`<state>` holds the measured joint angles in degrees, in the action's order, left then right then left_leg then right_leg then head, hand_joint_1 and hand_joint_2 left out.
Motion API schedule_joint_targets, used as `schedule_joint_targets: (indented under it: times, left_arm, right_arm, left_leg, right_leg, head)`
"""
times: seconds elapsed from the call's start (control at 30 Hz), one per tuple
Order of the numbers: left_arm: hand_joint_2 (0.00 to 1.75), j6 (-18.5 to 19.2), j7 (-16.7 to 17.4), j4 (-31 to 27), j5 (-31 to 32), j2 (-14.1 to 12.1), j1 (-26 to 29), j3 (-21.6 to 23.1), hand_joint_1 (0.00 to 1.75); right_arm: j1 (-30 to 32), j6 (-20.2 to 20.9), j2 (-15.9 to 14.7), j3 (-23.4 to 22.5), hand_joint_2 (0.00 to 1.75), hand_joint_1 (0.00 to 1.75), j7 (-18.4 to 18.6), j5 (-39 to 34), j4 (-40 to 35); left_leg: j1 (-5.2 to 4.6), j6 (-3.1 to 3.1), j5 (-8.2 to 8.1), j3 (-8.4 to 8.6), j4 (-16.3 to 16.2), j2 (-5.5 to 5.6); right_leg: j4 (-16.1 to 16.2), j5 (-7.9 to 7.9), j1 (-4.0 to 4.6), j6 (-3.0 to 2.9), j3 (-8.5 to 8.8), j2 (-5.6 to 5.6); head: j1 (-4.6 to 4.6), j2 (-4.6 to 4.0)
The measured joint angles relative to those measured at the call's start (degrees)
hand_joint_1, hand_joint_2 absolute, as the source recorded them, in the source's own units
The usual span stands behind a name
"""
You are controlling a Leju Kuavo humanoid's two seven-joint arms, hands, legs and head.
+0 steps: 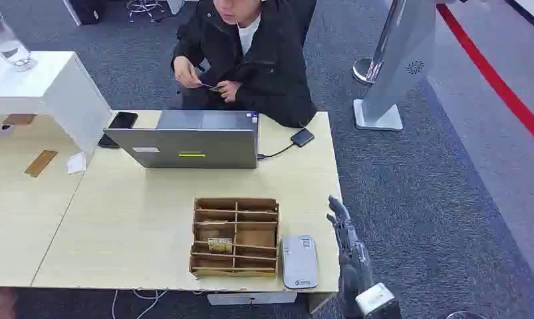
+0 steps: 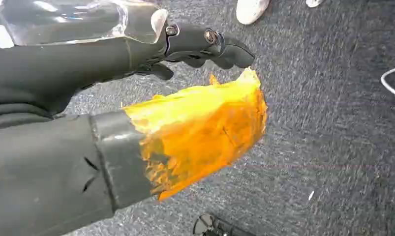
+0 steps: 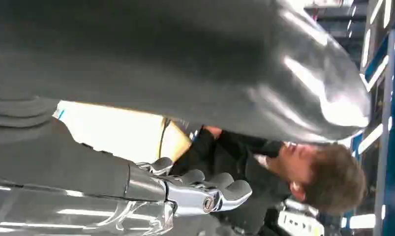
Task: Pass the card to the sensor for recognition and then transmit it.
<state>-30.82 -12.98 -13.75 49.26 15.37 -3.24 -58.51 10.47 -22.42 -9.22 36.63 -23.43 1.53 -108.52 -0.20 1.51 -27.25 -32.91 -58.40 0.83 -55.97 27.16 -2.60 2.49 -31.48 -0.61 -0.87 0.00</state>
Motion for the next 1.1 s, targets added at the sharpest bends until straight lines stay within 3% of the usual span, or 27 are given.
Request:
schedule_joint_targets:
  times: [0.63, 0.67, 0.87, 1.1]
  left_arm:
    - [0.00, -0.3, 1.6, 0.0, 0.7, 0.5, -0.1, 0.0, 0.00]
    - [0.00, -0.2, 1.6, 0.0, 0.8, 0.4, -0.1, 0.0, 0.00]
    - [0.00, 1.1, 0.9, 0.0, 3.5, 0.1, -0.1, 0.5, 0.00]
    - [0.00, 2.3, 1.1, 0.0, 5.9, -0.4, -0.1, 2.1, 0.00]
  right_arm:
    - [-1.3, 1.6, 0.0, 0.2, 0.00, 0.00, 0.0, 1.2, 0.9]
    - [-1.3, 1.6, 0.0, 0.1, 1.75, 0.00, 0.0, 1.7, 0.9]
    - [-1.5, -0.8, 0.1, 0.1, 1.75, 0.00, 2.2, 12.6, 0.9]
    - [-5.7, 0.4, 0.3, -1.8, 1.75, 0.00, 6.6, 25.7, 0.9]
  left_leg:
    - [0.00, 0.00, 0.00, 0.00, 0.0, 0.00]
    - [0.00, 0.00, 0.00, 0.00, 0.0, 0.00]
    - [0.00, 0.00, 0.00, 0.00, 0.0, 0.00]
    - [0.00, 0.01, 0.02, 0.01, 0.0, -0.01]
  right_leg:
    - [0.0, 0.00, 0.00, 0.00, 0.00, 0.00]
    - [0.0, 0.00, 0.00, 0.00, 0.00, 0.00]
    - [0.0, 0.00, 0.00, 0.00, 0.00, 0.00]
    - [0.0, -0.04, 0.00, -0.02, 0.02, 0.01]
  head:
    - [0.00, 0.00]
    - [0.02, 0.00]
    - [0.00, 0.00]
    - [0.02, 0.00]
